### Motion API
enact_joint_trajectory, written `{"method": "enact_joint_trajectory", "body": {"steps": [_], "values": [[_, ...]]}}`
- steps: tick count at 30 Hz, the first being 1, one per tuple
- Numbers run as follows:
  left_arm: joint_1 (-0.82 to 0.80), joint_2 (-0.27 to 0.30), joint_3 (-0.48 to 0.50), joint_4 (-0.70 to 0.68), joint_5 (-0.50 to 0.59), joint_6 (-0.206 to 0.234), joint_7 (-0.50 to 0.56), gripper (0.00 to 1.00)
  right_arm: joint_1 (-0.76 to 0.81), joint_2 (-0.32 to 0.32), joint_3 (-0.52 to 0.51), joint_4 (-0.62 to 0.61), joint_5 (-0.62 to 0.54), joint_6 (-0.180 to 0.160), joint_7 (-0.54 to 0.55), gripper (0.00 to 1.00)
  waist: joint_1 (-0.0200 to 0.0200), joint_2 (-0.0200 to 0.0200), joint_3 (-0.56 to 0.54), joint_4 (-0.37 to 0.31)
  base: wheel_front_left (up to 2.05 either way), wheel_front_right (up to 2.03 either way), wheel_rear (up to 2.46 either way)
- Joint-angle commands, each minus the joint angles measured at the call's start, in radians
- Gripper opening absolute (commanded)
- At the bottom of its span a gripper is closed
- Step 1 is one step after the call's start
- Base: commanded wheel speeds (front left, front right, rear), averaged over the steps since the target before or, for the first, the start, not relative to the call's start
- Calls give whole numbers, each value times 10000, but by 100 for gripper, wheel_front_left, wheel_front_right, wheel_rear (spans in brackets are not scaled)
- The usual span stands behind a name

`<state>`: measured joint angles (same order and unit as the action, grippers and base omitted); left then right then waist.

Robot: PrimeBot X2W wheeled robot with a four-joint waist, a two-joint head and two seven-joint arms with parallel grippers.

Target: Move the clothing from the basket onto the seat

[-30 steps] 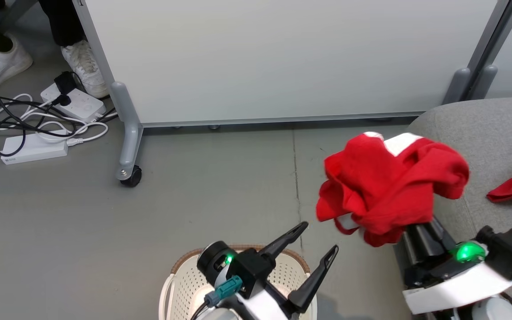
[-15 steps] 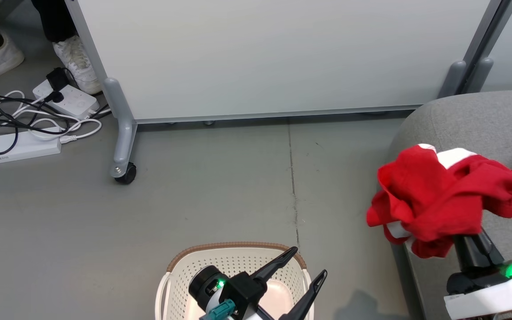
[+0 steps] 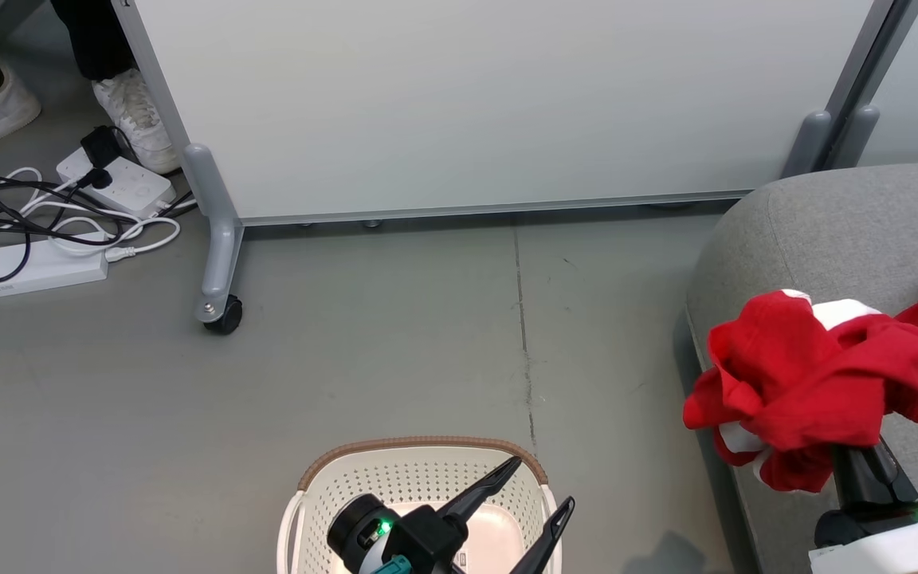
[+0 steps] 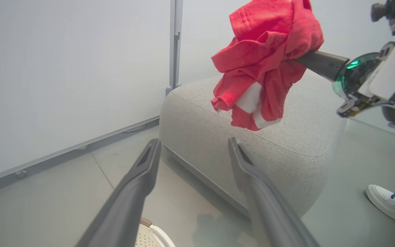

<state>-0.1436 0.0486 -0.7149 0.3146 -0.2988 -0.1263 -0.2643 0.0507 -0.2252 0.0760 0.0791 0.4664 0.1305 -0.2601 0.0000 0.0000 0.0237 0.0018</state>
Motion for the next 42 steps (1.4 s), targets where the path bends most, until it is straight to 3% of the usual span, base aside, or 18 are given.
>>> {"method": "enact_joint_trajectory", "body": {"steps": [1,12,22,42], "values": [[137,40,70,-35,10,-42,-9,100,-21,-32,-36,8,38,6,-36,0,0,0,-9,5,0,0,0],[123,39,105,-63,-43,-59,-8,100,-145,-108,45,-36,66,6,-37,0,0,0,23,23,0,0,0],[45,39,59,38,-47,-41,-8,100,-211,-147,75,-28,72,6,-37,0,0,0,98,-368,0,0,0],[-468,39,53,13,-106,-42,-8,100,-570,-12,-118,38,263,6,-37,0,0,0,718,-2775,0,0,0]]}}
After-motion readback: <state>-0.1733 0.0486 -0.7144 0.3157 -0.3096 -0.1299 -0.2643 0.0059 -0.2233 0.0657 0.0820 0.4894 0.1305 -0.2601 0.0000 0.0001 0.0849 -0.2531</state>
